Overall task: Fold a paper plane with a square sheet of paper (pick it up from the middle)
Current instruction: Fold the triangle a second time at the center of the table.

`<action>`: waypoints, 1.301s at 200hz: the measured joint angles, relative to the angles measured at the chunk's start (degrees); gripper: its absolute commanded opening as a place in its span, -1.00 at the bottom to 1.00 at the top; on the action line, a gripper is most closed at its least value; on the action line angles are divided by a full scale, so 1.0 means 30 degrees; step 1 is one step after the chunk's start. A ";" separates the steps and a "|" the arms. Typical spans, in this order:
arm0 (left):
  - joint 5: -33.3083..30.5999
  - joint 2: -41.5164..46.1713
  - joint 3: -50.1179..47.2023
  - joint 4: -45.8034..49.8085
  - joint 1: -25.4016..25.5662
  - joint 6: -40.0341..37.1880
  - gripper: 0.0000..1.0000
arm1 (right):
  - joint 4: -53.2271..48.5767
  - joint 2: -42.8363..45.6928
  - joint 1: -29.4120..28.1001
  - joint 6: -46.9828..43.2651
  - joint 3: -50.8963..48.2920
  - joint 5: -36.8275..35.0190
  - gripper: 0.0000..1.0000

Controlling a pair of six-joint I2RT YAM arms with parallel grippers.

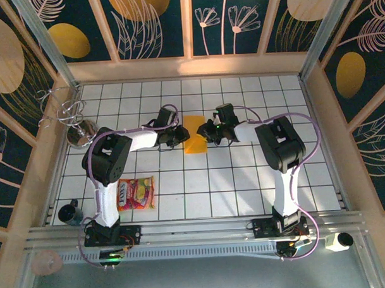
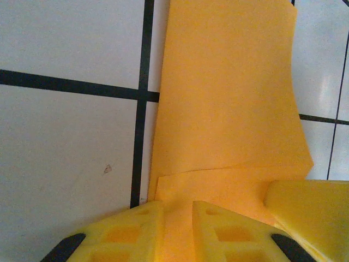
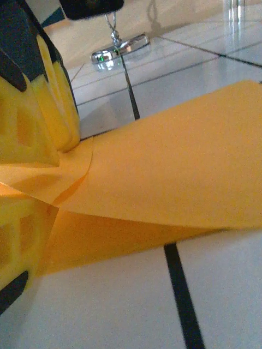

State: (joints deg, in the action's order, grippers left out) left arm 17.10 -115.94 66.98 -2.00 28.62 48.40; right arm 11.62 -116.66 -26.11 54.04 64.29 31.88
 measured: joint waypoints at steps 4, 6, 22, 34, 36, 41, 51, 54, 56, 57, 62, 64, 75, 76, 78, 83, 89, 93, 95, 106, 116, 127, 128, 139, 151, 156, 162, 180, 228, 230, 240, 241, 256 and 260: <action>0.0095 0.0015 -0.0066 -0.0117 -0.0029 0.0044 -0.56 | 0.0233 0.0000 -0.0036 0.0124 -0.0087 0.0044 -0.65; 0.0131 0.0022 -0.0095 -0.0168 -0.0051 0.0058 -0.56 | 0.0342 0.0000 -0.0051 0.0138 -0.0131 0.0051 -0.66; 0.0517 0.0058 -0.0342 -0.0590 -0.0182 0.0270 -0.56 | 0.1188 0.0000 -0.0175 0.0401 -0.0510 0.0255 -0.69; 0.0729 0.0095 -0.0495 -0.0831 -0.0270 0.0393 -0.56 | 0.1647 0.0000 -0.0255 0.0648 -0.0816 0.0342 -0.73; 0.0736 0.0102 -0.0510 -0.0845 -0.0277 0.0430 -0.55 | 0.1676 0.0000 -0.0270 0.0641 -0.0867 0.0357 -0.74; 0.0816 0.0109 -0.0554 -0.0925 -0.0306 0.0459 -0.56 | 0.1821 -0.0007 -0.0270 0.0743 -0.0962 0.0386 -0.76; 0.0984 0.0160 -0.0678 -0.1100 -0.0364 0.0561 -0.55 | 0.2047 -0.0015 -0.0321 0.0831 -0.1086 0.0401 -0.81; 0.1020 0.0168 -0.0707 -0.1129 -0.0372 0.0568 -0.54 | 0.2091 -0.0015 -0.0321 0.0889 -0.1100 0.0408 -0.83; 0.1056 0.0182 -0.0729 -0.1151 -0.0393 0.0605 -0.54 | 0.2113 -0.0022 -0.0321 0.0896 -0.1107 0.0408 -0.84; 0.1071 0.0189 -0.0736 -0.1151 -0.0401 0.0619 -0.54 | 0.2127 -0.0029 -0.0321 0.0896 -0.1107 0.0408 -0.84; 0.1166 0.0219 -0.0809 -0.1209 -0.0437 0.0663 -0.53 | 0.2222 -0.0029 -0.0335 0.0969 -0.1115 0.0408 -0.86; 0.1188 0.0248 -0.0852 -0.1260 -0.0452 0.0714 -0.53 | 0.2266 -0.0036 -0.0335 0.0991 -0.1115 0.0415 -0.87; 0.1290 0.0430 -0.1086 -0.1341 -0.0554 0.0823 -0.47 | 0.2506 -0.0036 -0.0335 0.1100 -0.1115 0.0423 -0.90; 0.1304 0.0452 -0.1107 -0.1348 -0.0561 0.0831 -0.46 | 0.2550 -0.0036 -0.0335 0.1093 -0.1115 0.0423 -0.91; 0.1304 0.0510 -0.1180 -0.1355 -0.0590 0.0852 -0.45 | 0.2586 -0.0036 -0.0335 0.1115 -0.1115 0.0415 -0.91; 0.1348 0.0656 -0.1341 -0.1406 -0.0663 0.0903 -0.41 | 0.2732 -0.0036 -0.0335 0.1115 -0.1122 0.0415 -0.91; 0.1399 0.0867 -0.1559 -0.1450 -0.0765 0.0969 -0.37 | 0.2973 -0.0036 -0.0335 0.1115 -0.1180 0.0408 -0.92; 0.1457 0.1064 -0.1756 -0.1537 -0.0852 0.1093 -0.35 | 0.3126 -0.0029 -0.0335 0.1115 -0.1231 0.0408 -0.92; 0.1494 0.1137 -0.1821 -0.1552 -0.0896 0.1086 -0.34 | 0.3206 -0.0029 -0.0328 0.1107 -0.1253 0.0408 -0.93; 0.1734 0.1683 -0.2353 -0.1996 -0.1188 0.1326 -0.26 | 0.3563 -0.0015 -0.0306 0.1115 -0.1443 0.0415 -0.93; 0.2186 0.2288 -0.3024 -0.2776 -0.1545 0.1566 -0.14 | 0.3920 0.0058 -0.0284 0.1115 -0.1683 0.0503 -0.94; 0.2652 0.2929 -0.3847 -0.3818 -0.1887 0.2047 0.00 | 0.4218 0.0233 -0.0211 0.1115 -0.1916 0.0699 -0.94; 0.2703 0.2980 -0.3905 -0.3876 -0.1909 0.2055 0.01 | 0.4248 0.0277 -0.0204 0.1115 -0.1945 0.0729 -0.94; 0.3344 0.3614 -0.4809 -0.5195 -0.2251 0.2667 0.18 | 0.4503 0.0597 -0.0095 0.1122 -0.2076 0.0940 -0.94; 0.3985 0.4197 -0.5639 -0.6441 -0.2441 0.3162 0.34 | 0.4925 0.1013 0.0029 0.1129 -0.2106 0.1239 -0.94; 0.4218 0.4437 -0.5952 -0.6987 -0.2455 0.3446 0.41 | 0.5129 0.1217 0.0087 0.1151 -0.2106 0.1384 -0.94; 0.4473 0.4685 -0.6237 -0.7533 -0.2448 0.3767 0.47 | 0.5406 0.1494 0.0153 0.1195 -0.2106 0.1545 -0.94; 0.5180 0.5304 -0.6870 -0.9100 -0.2419 0.4546 0.60 | 0.6295 0.2164 0.0299 0.1545 -0.2098 0.2076 -0.93; 0.6608 0.6171 -0.7956 -1.2619 -0.2397 0.6404 0.67 | 0.7788 0.2521 0.0335 0.2688 -0.2091 0.3483 -0.93; 0.6666 0.6171 -0.7963 -1.2713 -0.2397 0.6477 0.66 | 0.7788 0.2514 0.0335 0.2688 -0.2091 0.3512 -0.93; 0.6914 0.6171 -0.7970 -1.3202 -0.2397 0.6768 0.65 | 0.7847 0.2521 0.0335 0.2783 -0.2091 0.3643 -0.93; 0.6943 0.6171 -0.7970 -1.3274 -0.2397 0.6805 0.65 | 0.7854 0.2521 0.0335 0.2805 -0.2091 0.3672 -0.93; 0.7308 0.6171 -0.7970 -1.3850 -0.2353 0.7111 0.62 | 0.7949 0.2521 0.0335 0.3016 -0.2091 0.3869 -0.93; 0.7380 0.6171 -0.7970 -1.3937 -0.2324 0.7140 0.60 | 0.8000 0.2521 0.0335 0.3118 -0.2091 0.3912 -0.92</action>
State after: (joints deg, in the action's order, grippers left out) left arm 39.24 -97.43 43.07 -43.81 21.65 69.82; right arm 35.62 -109.10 -25.10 63.40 58.02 43.62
